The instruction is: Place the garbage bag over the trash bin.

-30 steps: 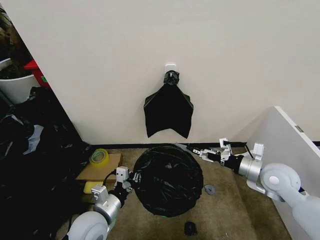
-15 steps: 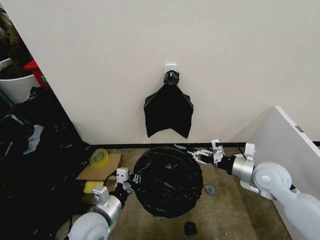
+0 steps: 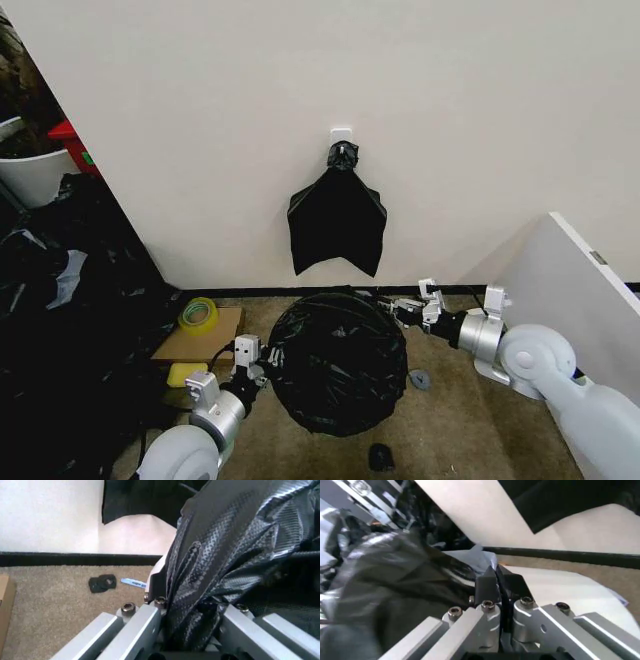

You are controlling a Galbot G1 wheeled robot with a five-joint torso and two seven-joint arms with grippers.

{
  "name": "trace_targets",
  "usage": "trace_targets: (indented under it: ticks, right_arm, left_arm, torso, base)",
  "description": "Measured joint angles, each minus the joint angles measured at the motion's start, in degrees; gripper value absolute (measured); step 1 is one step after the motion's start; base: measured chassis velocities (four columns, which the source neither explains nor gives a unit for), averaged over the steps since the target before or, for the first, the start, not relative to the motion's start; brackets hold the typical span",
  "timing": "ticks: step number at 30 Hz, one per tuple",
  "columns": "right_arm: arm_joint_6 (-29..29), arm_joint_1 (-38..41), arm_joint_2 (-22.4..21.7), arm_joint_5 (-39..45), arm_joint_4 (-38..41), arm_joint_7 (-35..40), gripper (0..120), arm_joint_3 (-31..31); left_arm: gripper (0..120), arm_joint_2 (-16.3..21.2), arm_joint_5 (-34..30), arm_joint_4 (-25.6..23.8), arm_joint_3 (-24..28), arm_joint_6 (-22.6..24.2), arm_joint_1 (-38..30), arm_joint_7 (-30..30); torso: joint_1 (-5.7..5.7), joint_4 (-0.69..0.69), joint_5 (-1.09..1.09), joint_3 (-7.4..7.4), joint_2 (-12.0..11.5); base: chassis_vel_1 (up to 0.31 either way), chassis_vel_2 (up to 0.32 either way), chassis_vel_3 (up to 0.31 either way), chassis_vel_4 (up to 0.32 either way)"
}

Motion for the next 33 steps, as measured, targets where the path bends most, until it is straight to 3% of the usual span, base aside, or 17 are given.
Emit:
trace_targets:
  ticks: [20, 28, 33]
  right_arm:
    - [-0.37, -2.74, 0.38, -6.82, -0.55, 4.23, 0, -0.16]
    - [2.53, -4.62, 0.9, -5.32, 0.5, 4.16, 23, 3.85]
    - [3.94, -5.46, 1.36, -2.5, 0.76, 5.31, 45, 6.91]
  left_arm:
    - [0, -0.1, 3.09, -0.92, 0.33, -0.58, 1.21, 0.52]
    - [0, -0.74, -0.36, -0.94, -0.15, 0.31, 0.51, -2.1]
    - [0, -0.58, -0.55, -0.54, -0.41, 0.56, 0.51, -2.35]
  torso:
    - [0.0, 0.0, 0.0, 0.0, 0.0]
    - [0.0, 0.0, 0.0, 0.0, 0.0]
    - [0.0, 0.0, -0.01, 0.0, 0.0]
  base:
    - [0.0, 0.0, 0.0, 0.0]
    - [0.0, 0.0, 0.0, 0.0]
    - [0.0, 0.0, 0.0, 0.0]
